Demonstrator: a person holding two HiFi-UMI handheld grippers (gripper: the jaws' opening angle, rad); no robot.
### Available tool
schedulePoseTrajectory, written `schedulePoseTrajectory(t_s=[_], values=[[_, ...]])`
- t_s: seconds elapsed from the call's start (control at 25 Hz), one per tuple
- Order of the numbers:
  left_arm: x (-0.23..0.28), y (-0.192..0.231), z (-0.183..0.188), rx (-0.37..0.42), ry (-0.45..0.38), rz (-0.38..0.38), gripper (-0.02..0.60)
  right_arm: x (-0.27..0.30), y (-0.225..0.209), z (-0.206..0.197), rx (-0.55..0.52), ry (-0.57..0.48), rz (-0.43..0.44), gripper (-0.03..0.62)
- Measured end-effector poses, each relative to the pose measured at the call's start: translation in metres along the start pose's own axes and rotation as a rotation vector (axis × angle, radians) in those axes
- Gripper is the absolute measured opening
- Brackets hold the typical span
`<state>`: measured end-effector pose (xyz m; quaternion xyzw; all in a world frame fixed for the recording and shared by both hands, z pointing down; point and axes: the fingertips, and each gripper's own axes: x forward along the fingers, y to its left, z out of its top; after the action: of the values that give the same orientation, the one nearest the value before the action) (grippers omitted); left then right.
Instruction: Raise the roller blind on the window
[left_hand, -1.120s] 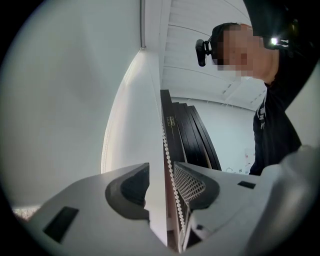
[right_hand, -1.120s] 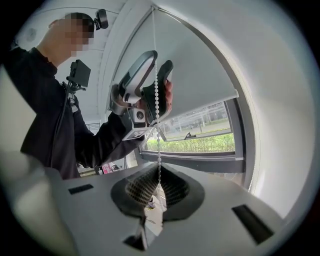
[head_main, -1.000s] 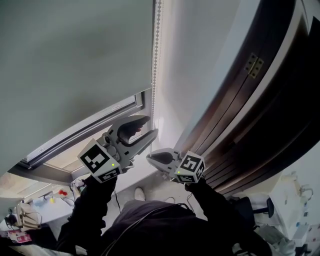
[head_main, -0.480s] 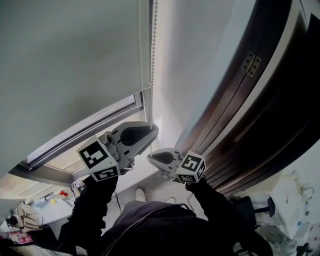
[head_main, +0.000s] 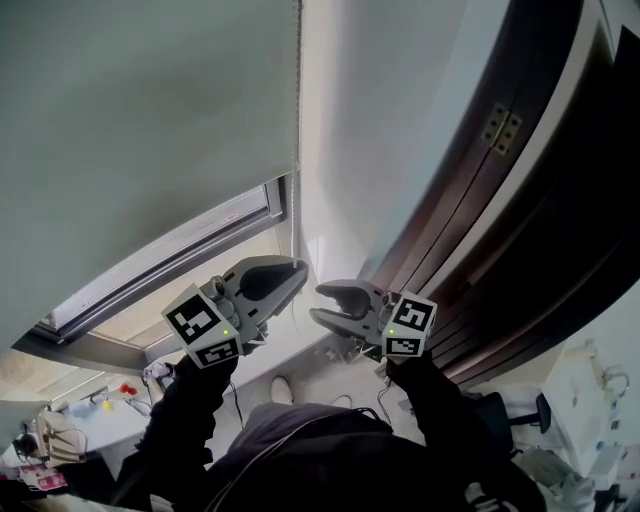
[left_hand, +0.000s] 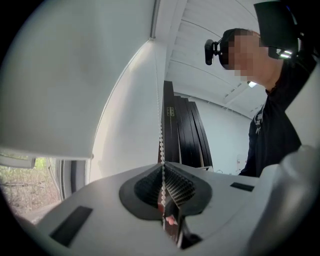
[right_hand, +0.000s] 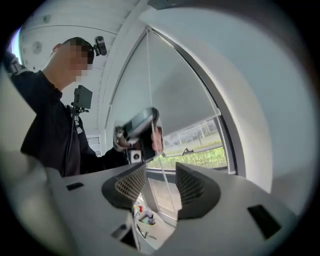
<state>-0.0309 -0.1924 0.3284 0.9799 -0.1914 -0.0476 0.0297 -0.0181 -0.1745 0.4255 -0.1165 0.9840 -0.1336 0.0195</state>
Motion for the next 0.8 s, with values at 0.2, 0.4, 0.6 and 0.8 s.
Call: schedulePoseTrajectory(t_s=[0.2, 0.4, 0.6, 0.8], values=[[0.003, -0.001, -0.071, -0.089, 0.094, -0.011, 0.018, -0.012, 0.005, 0.059, -0.093, -0.084, -0.012, 0.197], [0.002, -0.015, -0.157, -0.182, 0.222, -0.036, 0.018, -0.007, 0.016, 0.106, -0.143, -0.127, 0.021, 0.210], [-0.005, -0.017, -0.204, -0.243, 0.235, -0.027, 0.018, 0.010, 0.017, 0.129, -0.177, -0.110, 0.048, 0.210], [-0.003, -0.016, -0.205, -0.225, 0.237, -0.015, 0.018, 0.023, 0.021, 0.143, -0.195, -0.092, 0.084, 0.164]])
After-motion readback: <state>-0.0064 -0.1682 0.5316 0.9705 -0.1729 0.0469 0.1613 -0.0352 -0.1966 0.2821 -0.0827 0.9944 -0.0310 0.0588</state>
